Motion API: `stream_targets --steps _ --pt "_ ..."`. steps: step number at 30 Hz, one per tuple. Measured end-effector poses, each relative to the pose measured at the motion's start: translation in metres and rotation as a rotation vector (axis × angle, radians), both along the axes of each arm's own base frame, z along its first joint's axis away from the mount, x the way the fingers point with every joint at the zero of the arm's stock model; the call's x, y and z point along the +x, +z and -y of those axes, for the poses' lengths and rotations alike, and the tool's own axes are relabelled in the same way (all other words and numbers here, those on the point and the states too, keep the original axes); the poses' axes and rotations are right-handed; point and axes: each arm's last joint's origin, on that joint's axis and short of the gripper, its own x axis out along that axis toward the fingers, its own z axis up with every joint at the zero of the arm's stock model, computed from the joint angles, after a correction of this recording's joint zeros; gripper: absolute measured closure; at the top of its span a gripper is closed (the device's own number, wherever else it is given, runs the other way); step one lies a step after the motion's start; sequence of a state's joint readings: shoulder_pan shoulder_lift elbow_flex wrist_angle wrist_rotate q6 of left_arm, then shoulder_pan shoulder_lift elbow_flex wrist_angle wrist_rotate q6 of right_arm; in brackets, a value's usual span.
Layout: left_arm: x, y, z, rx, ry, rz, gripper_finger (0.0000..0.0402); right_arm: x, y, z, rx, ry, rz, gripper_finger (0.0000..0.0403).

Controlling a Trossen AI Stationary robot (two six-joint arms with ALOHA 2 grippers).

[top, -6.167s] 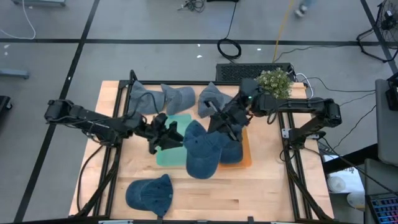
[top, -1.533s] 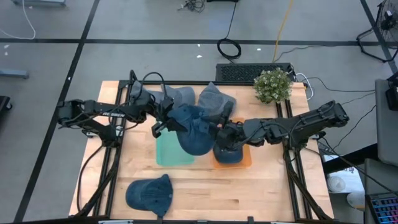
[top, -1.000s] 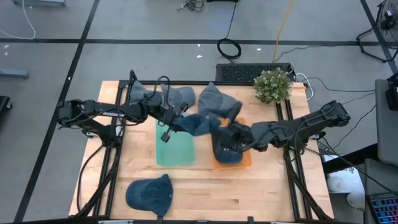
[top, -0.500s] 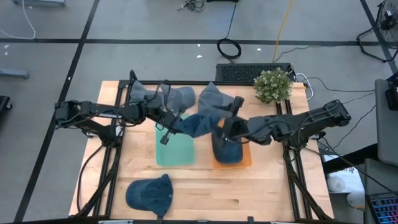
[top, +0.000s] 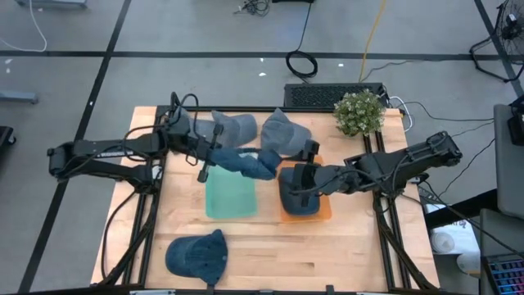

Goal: Pick & Place hat
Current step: Put the right blue cap into the orange bin

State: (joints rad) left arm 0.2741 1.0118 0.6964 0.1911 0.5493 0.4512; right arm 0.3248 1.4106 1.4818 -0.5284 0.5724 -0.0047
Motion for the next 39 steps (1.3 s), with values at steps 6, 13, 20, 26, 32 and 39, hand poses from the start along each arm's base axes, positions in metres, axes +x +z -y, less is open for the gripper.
stream_targets --steps 6,13,20,26,32,39 --pt "-0.006 0.0 0.001 -0.009 0.024 -0.031 0.0401 0.001 0.002 -0.003 0.059 0.12 -0.01 0.014" --pt "0.007 -0.015 0.007 -0.051 -0.012 -0.12 0.0401 -0.002 0.049 0.018 0.115 0.177 0.061 0.014" --pt "0.034 -0.029 0.024 -0.101 -0.084 -0.121 0.0401 0.01 0.064 0.066 0.244 0.165 -0.057 0.014" --pt "0.048 -0.036 0.037 -0.111 -0.139 -0.093 0.0401 0.031 0.049 0.083 0.33 0.201 -0.169 0.014" --pt "0.051 -0.04 0.039 -0.115 -0.118 -0.116 0.0401 0.054 0.027 0.08 0.388 0.306 -0.25 0.014" --pt "0.051 -0.04 0.039 -0.117 -0.118 -0.117 0.0401 0.069 0.007 0.079 0.425 0.332 -0.316 0.014"
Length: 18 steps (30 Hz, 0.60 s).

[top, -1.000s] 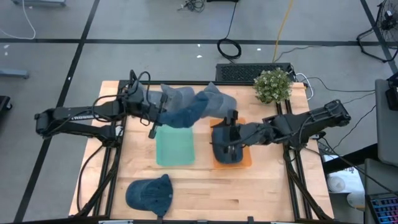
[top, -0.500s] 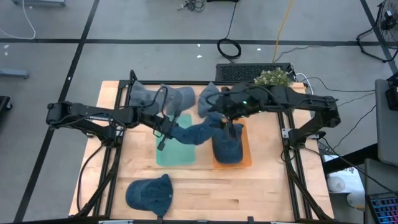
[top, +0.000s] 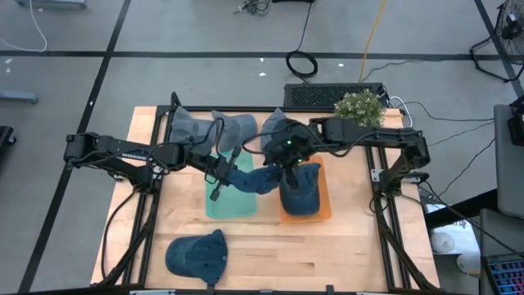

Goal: Pick & Place hat
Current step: Put the right blue cap into the orange bin

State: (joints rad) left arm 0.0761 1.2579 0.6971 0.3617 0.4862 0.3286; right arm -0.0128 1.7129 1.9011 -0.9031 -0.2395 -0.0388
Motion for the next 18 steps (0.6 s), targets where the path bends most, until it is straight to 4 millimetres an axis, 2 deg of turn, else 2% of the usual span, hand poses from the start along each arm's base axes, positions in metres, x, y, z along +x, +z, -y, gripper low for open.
stream_targets --steps 6,10,14,18 --pt "0.0 -0.001 0.0 -0.002 0.004 -0.012 0.0401 0.007 -0.007 0.002 -0.011 0.008 -0.004 0.0145" --pt "0.0 -0.002 -0.001 -0.004 0.023 -0.026 0.0401 0.01 -0.01 0.001 -0.028 0.028 -0.009 0.0178" --pt "0.0 -0.002 -0.001 -0.014 0.028 -0.031 0.0401 0.013 -0.014 0.001 -0.051 0.056 -0.017 0.0253" --pt "0.0 -0.002 -0.002 -0.01 0.084 -0.036 0.0392 0.011 -0.013 0.001 -0.064 0.128 0.006 0.0369"
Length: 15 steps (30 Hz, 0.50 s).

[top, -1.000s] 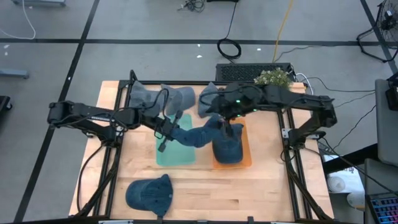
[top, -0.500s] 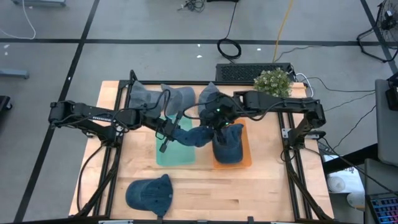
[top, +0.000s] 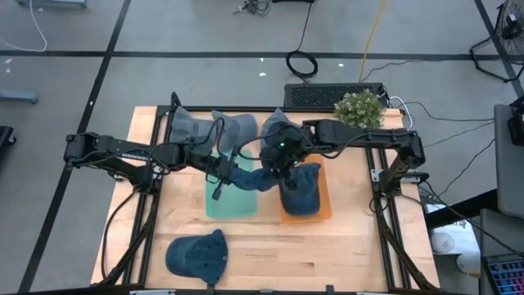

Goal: Pick & Place hat
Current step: Put the right blue cap into the orange bin

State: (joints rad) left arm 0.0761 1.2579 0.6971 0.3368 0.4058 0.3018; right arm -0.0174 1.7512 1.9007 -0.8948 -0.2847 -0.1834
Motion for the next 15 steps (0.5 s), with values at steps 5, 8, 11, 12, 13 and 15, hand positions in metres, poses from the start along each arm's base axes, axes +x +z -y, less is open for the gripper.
stream_targets --steps 5,8,11,12,13,15 --pt "0.001 0.001 -0.001 -0.093 0.076 -0.026 0.0374 -0.001 -0.002 -0.003 0.014 0.038 -0.015 0.0393" --pt "0.0 0.004 -0.005 -0.193 0.177 -0.039 0.0352 -0.003 -0.003 -0.005 0.008 0.036 -0.036 0.0396" --pt "-0.006 0.013 -0.006 -0.25 0.232 -0.008 0.0307 -0.003 -0.004 -0.008 -0.042 0.005 -0.047 0.0396" --pt "-0.009 0.018 -0.007 -0.252 0.242 0.009 0.0287 -0.003 -0.004 -0.008 -0.053 0.004 -0.05 0.0396" --pt "-0.013 0.022 -0.007 -0.252 0.25 0.025 0.0265 -0.004 -0.004 -0.009 -0.054 0.006 -0.055 0.0397" --pt "-0.021 0.031 -0.007 -0.236 0.256 0.053 0.0219 -0.006 -0.003 -0.011 -0.054 0.005 -0.063 0.0398"
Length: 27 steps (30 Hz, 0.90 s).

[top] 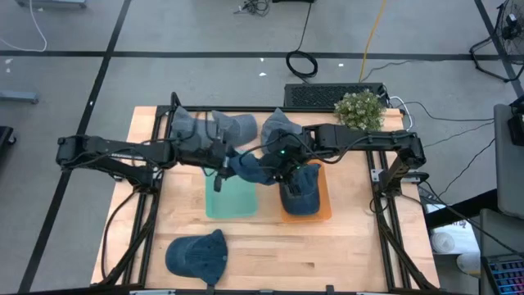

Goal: Pick & Place hat
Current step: Put the right blue cap into the orange bin

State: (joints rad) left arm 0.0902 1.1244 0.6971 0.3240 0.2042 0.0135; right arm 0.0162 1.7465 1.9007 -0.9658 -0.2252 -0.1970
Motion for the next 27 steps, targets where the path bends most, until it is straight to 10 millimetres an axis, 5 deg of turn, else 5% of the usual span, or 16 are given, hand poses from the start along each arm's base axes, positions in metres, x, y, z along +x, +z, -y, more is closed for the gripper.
stream_targets --steps 5,10,21,27 --pt "-0.023 0.018 0.002 0.112 0.008 0.048 0.0115 -0.012 0.015 -0.007 -0.01 0.004 0.044 0.0397" --pt "-0.043 0.03 -0.001 0.177 0.144 0.07 0.0055 -0.031 0.033 -0.014 -0.035 -0.021 0.085 0.0397" --pt "-0.088 0.052 -0.004 0.28 0.411 0.124 0.0025 -0.093 0.067 -0.028 0.013 -0.035 0.075 0.0398" --pt "-0.108 0.063 -0.003 0.308 0.444 0.195 0.0025 -0.105 0.068 -0.028 0.013 -0.035 0.028 0.0397"
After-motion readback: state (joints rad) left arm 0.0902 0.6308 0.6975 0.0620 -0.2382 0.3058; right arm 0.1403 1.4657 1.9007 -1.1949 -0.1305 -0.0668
